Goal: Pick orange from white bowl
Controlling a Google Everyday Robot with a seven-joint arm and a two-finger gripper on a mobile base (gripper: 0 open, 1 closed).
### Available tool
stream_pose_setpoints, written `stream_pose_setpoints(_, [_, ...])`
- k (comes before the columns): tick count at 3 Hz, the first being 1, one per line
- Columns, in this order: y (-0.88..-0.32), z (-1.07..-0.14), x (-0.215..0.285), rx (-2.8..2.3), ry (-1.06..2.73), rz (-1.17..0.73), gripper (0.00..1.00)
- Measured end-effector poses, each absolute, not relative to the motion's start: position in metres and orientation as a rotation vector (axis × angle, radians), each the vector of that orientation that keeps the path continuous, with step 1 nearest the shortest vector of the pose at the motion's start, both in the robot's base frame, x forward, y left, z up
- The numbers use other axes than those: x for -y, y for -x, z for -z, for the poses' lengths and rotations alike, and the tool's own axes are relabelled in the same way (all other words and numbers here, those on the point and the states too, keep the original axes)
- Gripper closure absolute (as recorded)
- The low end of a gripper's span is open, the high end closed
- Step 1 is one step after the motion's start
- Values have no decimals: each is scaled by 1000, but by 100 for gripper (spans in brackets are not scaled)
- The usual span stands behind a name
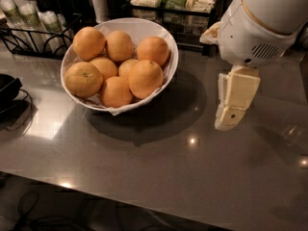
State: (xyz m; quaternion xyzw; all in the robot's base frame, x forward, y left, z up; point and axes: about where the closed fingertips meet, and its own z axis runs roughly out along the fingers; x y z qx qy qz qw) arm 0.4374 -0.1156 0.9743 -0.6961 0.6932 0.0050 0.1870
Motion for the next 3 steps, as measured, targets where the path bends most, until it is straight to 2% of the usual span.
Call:
stream_pose_setpoints(2, [-438, -983, 28, -1668, 2068, -219, 0])
stream_pose_setpoints(3, [-438, -983, 28, -1668, 2068, -220, 0])
